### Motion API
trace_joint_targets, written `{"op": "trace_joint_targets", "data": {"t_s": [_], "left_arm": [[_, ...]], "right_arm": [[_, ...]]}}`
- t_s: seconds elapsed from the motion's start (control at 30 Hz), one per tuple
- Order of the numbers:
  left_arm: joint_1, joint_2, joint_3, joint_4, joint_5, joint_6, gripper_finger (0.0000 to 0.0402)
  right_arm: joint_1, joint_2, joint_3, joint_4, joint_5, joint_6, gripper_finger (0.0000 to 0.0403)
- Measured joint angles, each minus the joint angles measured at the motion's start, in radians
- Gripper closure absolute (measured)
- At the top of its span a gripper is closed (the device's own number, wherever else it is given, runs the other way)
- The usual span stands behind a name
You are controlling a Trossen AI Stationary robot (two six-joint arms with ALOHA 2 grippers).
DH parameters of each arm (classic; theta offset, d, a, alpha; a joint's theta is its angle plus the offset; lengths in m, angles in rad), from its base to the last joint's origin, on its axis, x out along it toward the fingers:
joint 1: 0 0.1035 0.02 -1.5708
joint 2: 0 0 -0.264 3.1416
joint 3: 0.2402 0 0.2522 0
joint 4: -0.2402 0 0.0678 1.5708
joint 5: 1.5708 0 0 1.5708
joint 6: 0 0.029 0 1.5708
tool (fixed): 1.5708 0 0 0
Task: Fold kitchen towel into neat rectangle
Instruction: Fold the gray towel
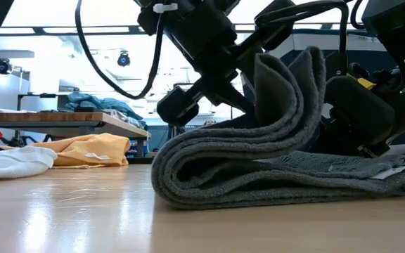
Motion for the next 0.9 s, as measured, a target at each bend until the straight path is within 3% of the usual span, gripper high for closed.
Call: {"op": "trace_joint_targets", "data": {"t_s": [0.5, 0.63, 0.77, 0.9], "left_arm": [[-0.021, -0.014, -0.001, 0.008, -0.012, 0.084, 0.0285], [-0.047, -0.016, -0.001, 0.011, -0.106, 0.102, 0.0258], [-0.083, -0.05, -0.002, 0.012, -0.212, 0.008, 0.0241], [-0.116, -0.133, -0.002, -0.013, -0.235, -0.173, 0.0238]], "right_arm": [[0.0, 0.0, 0.0, 0.0, 0.0, 0.008, 0.0403], [0.001, 0.0, 0.0, 0.0, 0.0, 0.008, 0.0403], [0.001, 0.0, 0.0, 0.0, 0.0, 0.008, 0.0403], [0.001, 0.0, 0.0, 0.0, -0.001, 0.014, 0.0403]]}}
